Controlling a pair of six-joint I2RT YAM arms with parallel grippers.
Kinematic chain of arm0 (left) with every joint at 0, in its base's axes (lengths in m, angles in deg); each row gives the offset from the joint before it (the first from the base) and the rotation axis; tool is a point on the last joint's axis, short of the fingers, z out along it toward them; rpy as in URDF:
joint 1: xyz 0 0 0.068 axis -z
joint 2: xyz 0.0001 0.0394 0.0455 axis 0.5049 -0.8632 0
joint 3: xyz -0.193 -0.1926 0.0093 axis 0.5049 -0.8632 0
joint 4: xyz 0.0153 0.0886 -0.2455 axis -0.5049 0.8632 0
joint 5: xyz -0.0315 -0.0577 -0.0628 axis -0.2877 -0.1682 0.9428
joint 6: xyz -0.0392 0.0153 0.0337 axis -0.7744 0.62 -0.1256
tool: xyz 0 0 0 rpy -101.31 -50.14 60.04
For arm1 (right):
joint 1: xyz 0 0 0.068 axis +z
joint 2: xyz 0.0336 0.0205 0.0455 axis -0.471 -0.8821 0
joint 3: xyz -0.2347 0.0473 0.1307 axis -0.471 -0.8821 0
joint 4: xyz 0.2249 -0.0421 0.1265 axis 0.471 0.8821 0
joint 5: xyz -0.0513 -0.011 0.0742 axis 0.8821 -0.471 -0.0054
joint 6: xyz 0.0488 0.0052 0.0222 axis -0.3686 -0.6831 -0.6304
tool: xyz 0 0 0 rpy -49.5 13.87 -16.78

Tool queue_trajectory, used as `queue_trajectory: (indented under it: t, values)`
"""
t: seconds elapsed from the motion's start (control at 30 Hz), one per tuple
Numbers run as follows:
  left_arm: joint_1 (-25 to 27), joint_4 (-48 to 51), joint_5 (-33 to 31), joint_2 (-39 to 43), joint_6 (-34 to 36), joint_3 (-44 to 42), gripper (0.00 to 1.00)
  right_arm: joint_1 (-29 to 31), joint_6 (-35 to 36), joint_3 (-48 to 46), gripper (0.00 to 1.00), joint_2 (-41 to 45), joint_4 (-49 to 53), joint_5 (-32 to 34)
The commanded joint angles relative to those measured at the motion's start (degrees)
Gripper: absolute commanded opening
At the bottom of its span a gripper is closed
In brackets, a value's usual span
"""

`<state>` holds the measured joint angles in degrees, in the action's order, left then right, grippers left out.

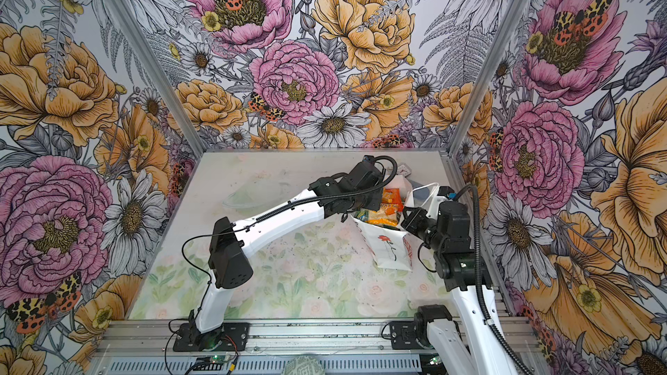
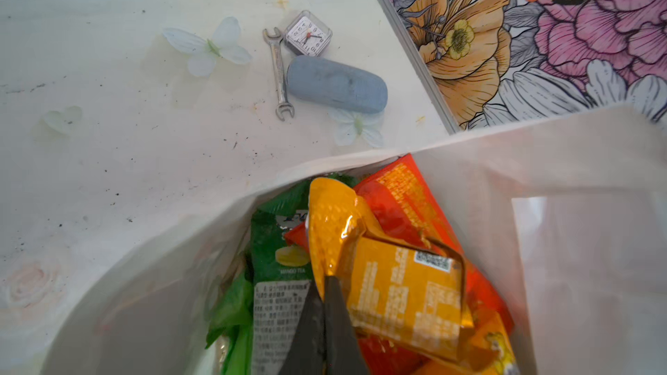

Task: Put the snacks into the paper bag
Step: 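Lower the yellow wafer packet into the bag and open the left gripper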

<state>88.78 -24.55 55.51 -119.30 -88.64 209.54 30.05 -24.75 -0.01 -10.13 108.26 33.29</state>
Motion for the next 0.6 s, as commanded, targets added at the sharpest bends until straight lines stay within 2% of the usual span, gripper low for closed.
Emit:
queue_trajectory:
  t: [0.0,0.13,0.43,0.57]
  values:
    - [-0.3,2.8,-1.1,1.6,-0.8,0.6,0.06,0.6,1.1,1.2,0.0,0.3,1.0,-0.7]
    - [-0.4,2.7,-1.5,2.7,-0.3,0.1,0.1,0.6,1.2,1.2,0.0,0.2,1.0,-0.6]
    - [0.6,2.7,-2.2,5.4,1.4,-0.5,0.27,0.5,1.2,1.1,0.0,0.2,1.0,-0.7]
    - [2.2,2.8,-4.6,7.8,2.9,-0.5,0.31,0.6,1.0,1.1,0.0,0.5,1.0,-0.7]
